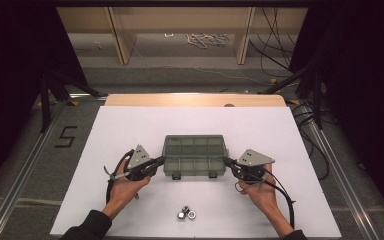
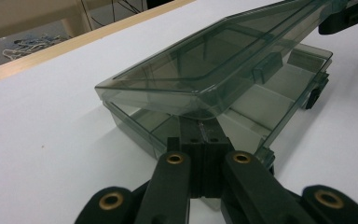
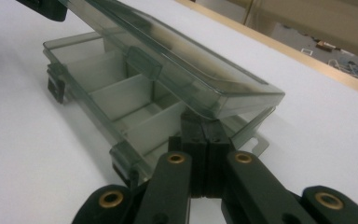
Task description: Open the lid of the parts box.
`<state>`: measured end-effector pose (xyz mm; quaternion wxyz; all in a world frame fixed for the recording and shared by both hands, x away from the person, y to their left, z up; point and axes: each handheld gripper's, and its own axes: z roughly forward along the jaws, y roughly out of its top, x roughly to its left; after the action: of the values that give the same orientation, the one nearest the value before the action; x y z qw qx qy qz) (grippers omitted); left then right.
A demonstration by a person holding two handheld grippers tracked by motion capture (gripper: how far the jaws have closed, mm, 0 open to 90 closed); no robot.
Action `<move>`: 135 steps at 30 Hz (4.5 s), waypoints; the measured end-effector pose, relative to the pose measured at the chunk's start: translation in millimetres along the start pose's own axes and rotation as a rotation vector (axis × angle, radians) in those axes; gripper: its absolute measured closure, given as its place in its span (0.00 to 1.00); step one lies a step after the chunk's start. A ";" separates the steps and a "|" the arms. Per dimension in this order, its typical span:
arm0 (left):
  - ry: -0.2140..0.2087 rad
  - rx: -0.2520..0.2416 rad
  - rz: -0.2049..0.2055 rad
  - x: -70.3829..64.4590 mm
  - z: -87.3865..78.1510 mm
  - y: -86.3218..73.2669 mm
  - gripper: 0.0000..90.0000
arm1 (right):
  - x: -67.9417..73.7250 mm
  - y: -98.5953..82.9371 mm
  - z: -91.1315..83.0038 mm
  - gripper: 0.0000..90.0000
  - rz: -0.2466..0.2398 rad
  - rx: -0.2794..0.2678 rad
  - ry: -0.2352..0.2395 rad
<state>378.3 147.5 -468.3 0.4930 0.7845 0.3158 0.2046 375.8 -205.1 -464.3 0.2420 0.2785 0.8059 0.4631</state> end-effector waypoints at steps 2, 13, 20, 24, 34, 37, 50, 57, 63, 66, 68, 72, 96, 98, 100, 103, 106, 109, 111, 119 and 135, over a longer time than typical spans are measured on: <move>0.005 -0.006 0.006 0.4 0.7 3.8 1.00 | 0.0 1.0 0.0 1.00 0.011 0.002 0.005; 0.008 -0.029 0.015 6.1 8.3 21.1 1.00 | -10.9 11.6 5.2 1.00 0.020 -0.049 -0.018; 0.012 -0.031 0.024 10.5 10.7 26.4 1.00 | -16.1 17.5 10.2 1.00 0.033 -0.070 -0.024; 0.013 -0.030 0.010 15.3 12.3 29.0 1.00 | -19.8 20.7 12.3 1.00 0.018 -0.081 -0.035; 0.030 -0.031 -0.010 25.0 17.6 30.6 1.00 | -25.8 25.0 19.2 1.00 0.020 -0.084 -0.055; 0.036 -0.031 -0.008 26.6 18.6 32.9 1.00 | -27.6 26.7 20.6 1.00 0.023 -0.089 -0.063; 0.047 -0.038 -0.011 32.4 23.5 38.4 1.00 | -34.5 27.9 28.6 1.00 0.035 -0.083 -0.079; 0.044 -0.036 -0.012 34.1 26.6 40.4 1.00 | -35.7 32.0 32.5 1.00 0.027 -0.093 -0.088; 0.044 -0.039 -0.021 35.0 27.6 41.5 1.00 | -36.5 32.2 34.1 1.00 0.026 -0.099 -0.099; 0.046 -0.039 -0.030 34.5 28.1 41.5 1.00 | -37.0 31.8 33.7 1.00 0.027 -0.096 -0.092; 0.038 -0.038 -0.023 34.7 27.8 41.6 1.00 | -36.1 31.8 33.8 0.97 0.033 -0.102 -0.091; 0.043 -0.042 -0.027 34.4 26.9 42.6 1.00 | -32.8 30.7 33.6 0.90 0.031 -0.079 -0.081; 0.033 -0.036 -0.022 32.9 27.1 42.8 1.00 | -44.4 28.6 39.0 0.18 0.080 -0.086 -0.146; 0.033 -0.038 -0.024 33.2 27.3 42.8 1.00 | -45.3 31.1 42.9 0.20 0.061 -0.078 -0.140; 0.034 -0.037 -0.026 33.3 27.4 42.6 1.00 | -47.3 31.1 46.8 0.25 0.066 -0.091 -0.131; 0.033 -0.039 -0.025 33.6 27.5 42.8 1.00 | -48.9 30.5 48.9 0.29 0.064 -0.072 -0.121; 0.028 -0.038 -0.023 34.3 28.4 42.5 1.00 | -53.1 29.8 51.1 0.35 0.063 -0.075 -0.110; 0.031 -0.038 -0.025 34.0 28.9 42.8 1.00 | -54.6 29.8 53.6 0.42 0.050 -0.074 -0.091; 0.033 -0.037 -0.021 34.3 29.2 42.9 1.00 | -54.9 30.0 53.9 0.48 0.040 -0.076 -0.094; 0.035 -0.041 -0.030 34.7 29.8 42.5 1.00 | -54.9 30.9 53.9 0.66 0.010 -0.087 -0.074; 0.012 0.033 -0.060 27.0 20.7 26.5 0.75 | -54.9 32.0 50.9 0.75 -0.011 -0.074 -0.081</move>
<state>418.6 144.6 -453.0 0.4839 0.7815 0.3454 0.1890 455.9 -197.6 -451.9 0.2873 0.2834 0.7791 0.4797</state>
